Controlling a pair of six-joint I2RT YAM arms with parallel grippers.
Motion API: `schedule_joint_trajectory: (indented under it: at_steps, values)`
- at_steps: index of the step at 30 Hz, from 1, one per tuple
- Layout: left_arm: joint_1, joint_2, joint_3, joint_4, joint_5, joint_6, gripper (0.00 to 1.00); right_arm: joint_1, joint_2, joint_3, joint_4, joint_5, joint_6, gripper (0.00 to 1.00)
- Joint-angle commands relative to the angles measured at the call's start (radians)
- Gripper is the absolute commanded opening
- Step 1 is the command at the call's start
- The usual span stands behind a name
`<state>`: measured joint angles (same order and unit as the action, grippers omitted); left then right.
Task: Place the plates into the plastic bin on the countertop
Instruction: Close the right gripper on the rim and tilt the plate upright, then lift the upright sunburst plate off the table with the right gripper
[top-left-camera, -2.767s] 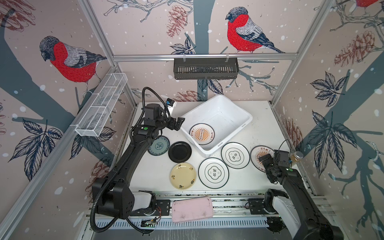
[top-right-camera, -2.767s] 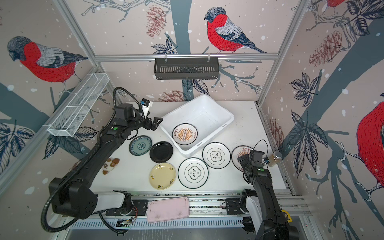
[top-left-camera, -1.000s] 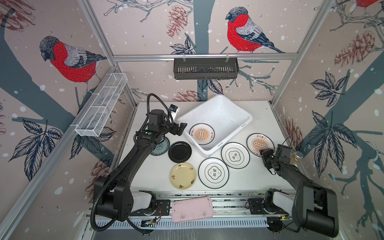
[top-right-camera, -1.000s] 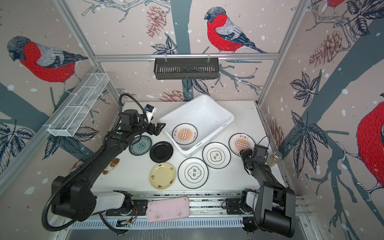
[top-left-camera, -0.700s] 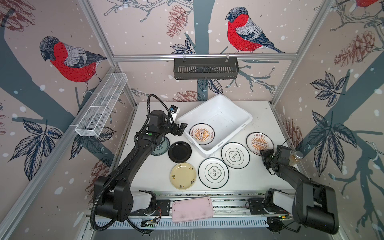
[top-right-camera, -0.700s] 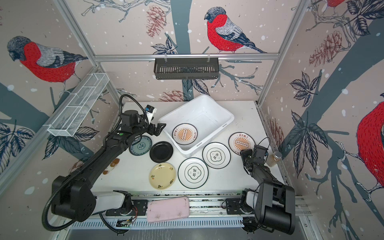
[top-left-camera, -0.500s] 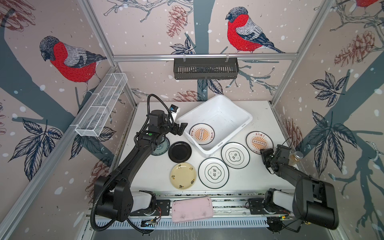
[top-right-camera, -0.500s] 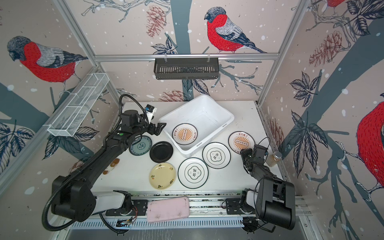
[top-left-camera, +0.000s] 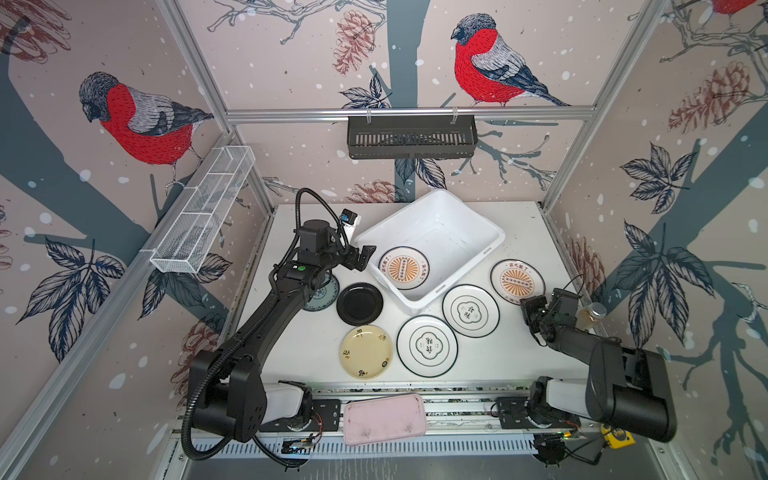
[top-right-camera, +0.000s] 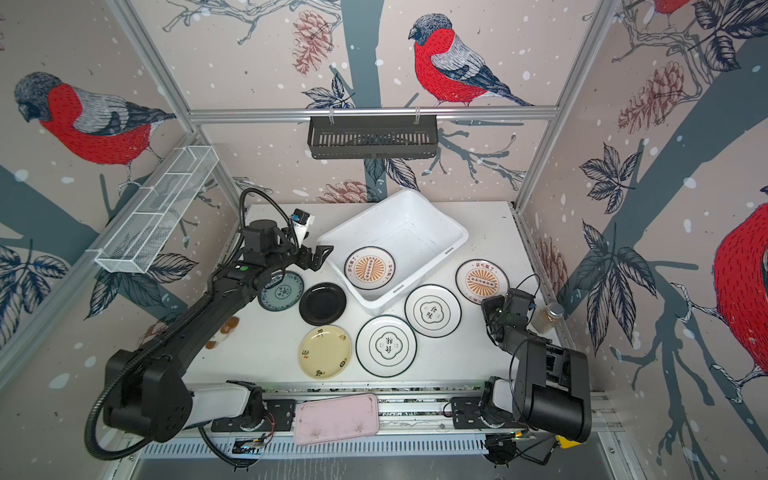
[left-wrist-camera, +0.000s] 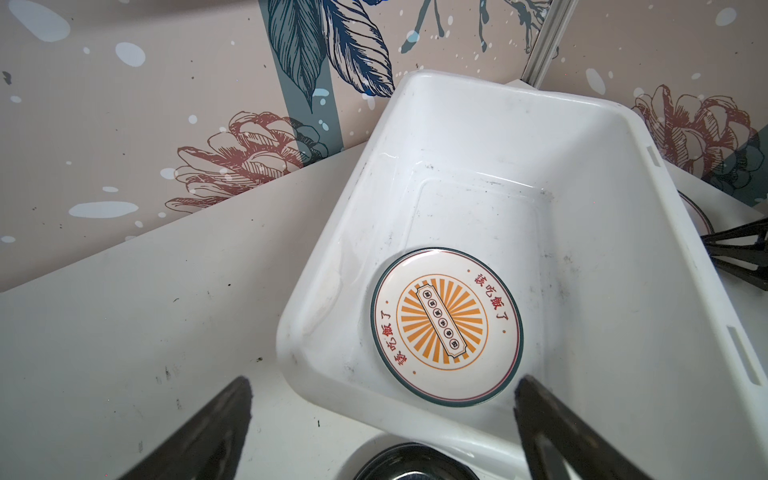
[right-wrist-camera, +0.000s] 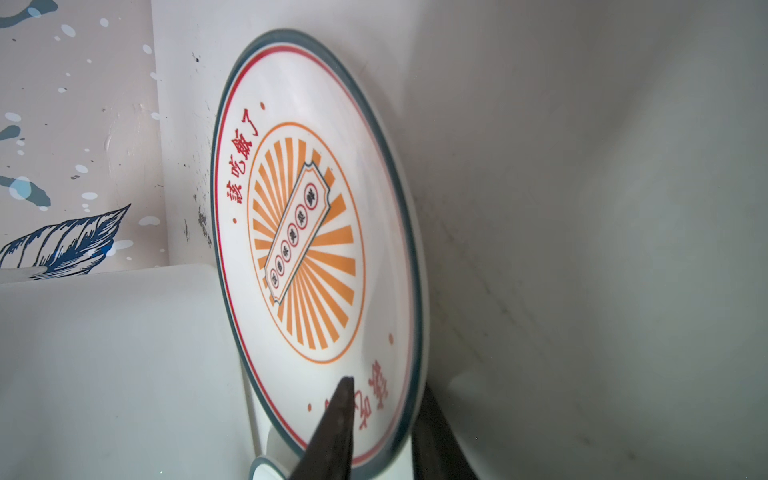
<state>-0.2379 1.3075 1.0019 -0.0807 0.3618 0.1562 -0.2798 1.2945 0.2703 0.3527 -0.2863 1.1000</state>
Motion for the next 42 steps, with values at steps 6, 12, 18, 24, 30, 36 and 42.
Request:
schedule_joint_trajectory:
  at_steps: [6, 12, 18, 24, 30, 36, 42]
  values:
    - [-0.004, -0.004, 0.001, 0.053, -0.006, 0.006, 0.98, 0.001, 0.009, 0.009, -0.017, 0.015, 0.014, 0.2]
    - [-0.006, -0.008, 0.001, 0.054, -0.007, 0.006, 0.98, 0.001, 0.011, 0.012, -0.003, 0.013, 0.024, 0.17]
    - [-0.007, -0.014, 0.001, 0.049, -0.014, 0.009, 0.98, 0.001, 0.006, 0.021, 0.001, 0.011, 0.027, 0.13]
    - [-0.008, -0.024, 0.001, 0.044, -0.018, 0.014, 0.98, 0.0, -0.023, 0.043, -0.02, 0.019, 0.022, 0.1]
    - [-0.008, -0.03, 0.001, 0.041, -0.014, 0.009, 0.98, -0.005, -0.037, 0.073, -0.055, 0.028, 0.008, 0.06]
    - [-0.007, -0.035, 0.005, 0.034, -0.016, 0.008, 0.98, -0.019, -0.11, 0.126, -0.136, 0.045, -0.031, 0.03]
    - [-0.007, -0.04, 0.009, 0.027, -0.014, 0.005, 0.98, -0.039, -0.159, 0.199, -0.25, 0.07, -0.091, 0.03]
